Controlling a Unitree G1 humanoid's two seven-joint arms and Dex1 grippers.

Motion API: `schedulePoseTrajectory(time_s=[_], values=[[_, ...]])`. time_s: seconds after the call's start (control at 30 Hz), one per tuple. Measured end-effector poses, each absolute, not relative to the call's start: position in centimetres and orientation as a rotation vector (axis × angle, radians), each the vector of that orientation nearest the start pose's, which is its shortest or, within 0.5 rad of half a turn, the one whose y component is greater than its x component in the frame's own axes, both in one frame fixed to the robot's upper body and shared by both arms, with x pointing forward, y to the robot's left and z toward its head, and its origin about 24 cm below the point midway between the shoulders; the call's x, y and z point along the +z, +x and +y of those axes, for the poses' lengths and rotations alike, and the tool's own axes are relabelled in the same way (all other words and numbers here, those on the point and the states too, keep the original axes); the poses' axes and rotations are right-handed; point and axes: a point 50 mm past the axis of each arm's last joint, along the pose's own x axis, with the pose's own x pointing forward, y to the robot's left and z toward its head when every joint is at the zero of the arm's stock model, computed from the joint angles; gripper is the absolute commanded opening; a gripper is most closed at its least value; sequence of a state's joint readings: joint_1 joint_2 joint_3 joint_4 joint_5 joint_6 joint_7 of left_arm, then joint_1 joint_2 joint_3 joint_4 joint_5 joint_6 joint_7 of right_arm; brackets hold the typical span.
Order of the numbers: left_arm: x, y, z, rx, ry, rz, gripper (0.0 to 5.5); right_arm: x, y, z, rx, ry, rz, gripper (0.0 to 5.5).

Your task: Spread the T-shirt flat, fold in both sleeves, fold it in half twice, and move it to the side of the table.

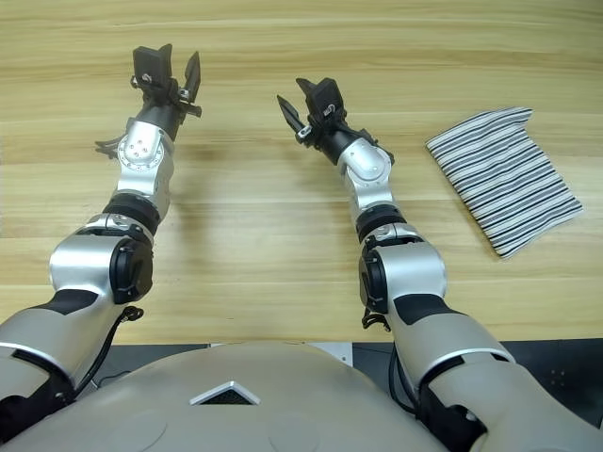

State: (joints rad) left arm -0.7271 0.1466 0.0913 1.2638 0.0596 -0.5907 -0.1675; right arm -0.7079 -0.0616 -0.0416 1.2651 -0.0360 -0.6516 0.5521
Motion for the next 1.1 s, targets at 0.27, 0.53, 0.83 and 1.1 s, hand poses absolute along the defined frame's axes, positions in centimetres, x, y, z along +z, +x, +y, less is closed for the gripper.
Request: schedulePoseTrajectory(time_s=[0.27,0.53,0.83,1.1], values=[[3.07,35.28,14.74,-0.243,0.304,-0.014,2.29,2.60,33.66,-10.21,0.684,-0.194,-0.050,2.21],[3.00,35.26,15.08,-0.232,0.344,-0.011,2.29,2.23,33.56,-10.16,0.675,-0.240,-0.032,2.21],[2.92,35.23,15.45,-0.226,0.357,-0.004,2.29,1.96,33.48,-9.99,0.664,-0.261,-0.021,2.21],[2.79,35.25,15.66,-0.216,0.353,0.013,2.29,1.92,33.44,-9.55,0.677,-0.263,-0.018,2.21]])
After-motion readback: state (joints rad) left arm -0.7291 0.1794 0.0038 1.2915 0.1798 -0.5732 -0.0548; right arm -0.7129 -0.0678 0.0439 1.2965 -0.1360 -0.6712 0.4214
